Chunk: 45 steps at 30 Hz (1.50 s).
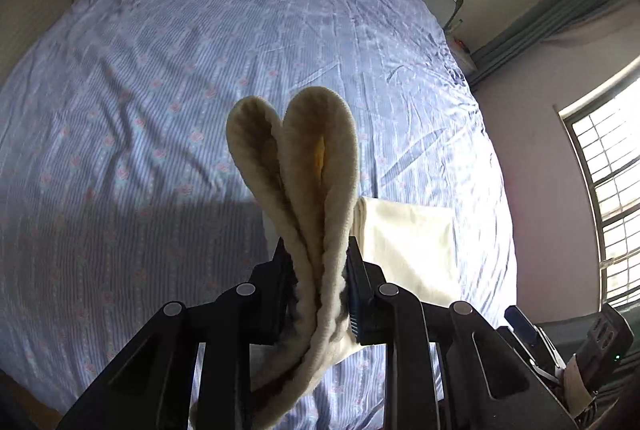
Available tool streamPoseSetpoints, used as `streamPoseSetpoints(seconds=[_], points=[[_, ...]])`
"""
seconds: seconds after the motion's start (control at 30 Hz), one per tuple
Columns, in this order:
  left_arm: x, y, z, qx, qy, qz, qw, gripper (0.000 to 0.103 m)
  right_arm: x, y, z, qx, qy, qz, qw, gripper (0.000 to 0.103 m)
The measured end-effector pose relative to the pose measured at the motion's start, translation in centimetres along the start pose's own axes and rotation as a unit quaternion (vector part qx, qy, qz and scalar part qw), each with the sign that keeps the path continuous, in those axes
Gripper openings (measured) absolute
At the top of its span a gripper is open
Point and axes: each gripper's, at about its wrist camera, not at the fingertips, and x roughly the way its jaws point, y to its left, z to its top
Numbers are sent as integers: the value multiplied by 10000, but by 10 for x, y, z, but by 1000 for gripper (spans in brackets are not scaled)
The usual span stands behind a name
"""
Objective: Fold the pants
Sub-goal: 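Fold the waistband over onto the folded hem and open the left tool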
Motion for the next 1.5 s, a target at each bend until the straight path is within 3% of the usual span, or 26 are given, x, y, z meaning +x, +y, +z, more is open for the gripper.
streamPoseSetpoints(seconds=[0.2,0.4,0.6,0.83,1.0,1.1,1.2,1.33,1.5], points=[[35,-103,2,321,31,547,9980,25,-58,-86,4,387,-342,168,9985,77],[81,-190,-15,345,150,913,9951,25,-88,-175,10,380,-436,168,9982,77],[151,-250,-31,446,506,1706,9830,26,-97,-259,13,553,-304,42,9980,77],[221,-301,-41,484,968,2189,9697,27,-83,-329,14,746,-112,-13,9972,77],[272,-322,-44,557,1419,2402,9587,31,-66,-362,13,1013,46,71,9948,77],[296,-334,-49,572,1776,2067,9605,50,-55,-376,11,1147,132,-1,9933,77],[294,-346,-48,714,1601,2064,9626,67,-45,-386,7,1284,290,-46,9913,77],[272,-341,-50,1196,1269,1983,9645,67,-36,-385,3,1239,395,-78,9915,77],[235,-284,-60,1277,940,1651,9734,68,-13,-365,7,884,493,151,9947,77]])
